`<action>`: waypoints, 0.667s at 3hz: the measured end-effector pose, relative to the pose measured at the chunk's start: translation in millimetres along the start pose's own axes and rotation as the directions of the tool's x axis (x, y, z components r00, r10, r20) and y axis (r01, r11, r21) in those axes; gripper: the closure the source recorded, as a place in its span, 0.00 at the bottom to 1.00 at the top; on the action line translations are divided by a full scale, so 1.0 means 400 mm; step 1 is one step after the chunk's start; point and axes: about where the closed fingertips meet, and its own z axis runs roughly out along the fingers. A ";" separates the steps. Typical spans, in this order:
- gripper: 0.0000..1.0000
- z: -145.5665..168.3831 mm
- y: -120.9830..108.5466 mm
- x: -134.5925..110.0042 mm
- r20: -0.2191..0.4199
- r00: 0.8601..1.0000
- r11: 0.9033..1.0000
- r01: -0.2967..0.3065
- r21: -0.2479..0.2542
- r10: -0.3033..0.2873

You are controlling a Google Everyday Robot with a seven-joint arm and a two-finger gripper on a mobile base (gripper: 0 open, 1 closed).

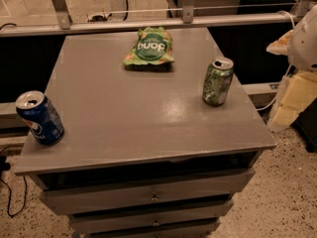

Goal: Knock green can over

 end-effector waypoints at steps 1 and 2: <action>0.00 0.081 -0.057 0.048 0.109 0.991 0.997 -0.078 -0.004 0.078; 0.00 0.179 -0.096 0.057 0.272 0.947 0.985 -0.166 -0.042 0.171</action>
Offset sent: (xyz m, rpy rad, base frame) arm 0.0870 -0.0181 -0.0935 0.6058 -0.0663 -0.1382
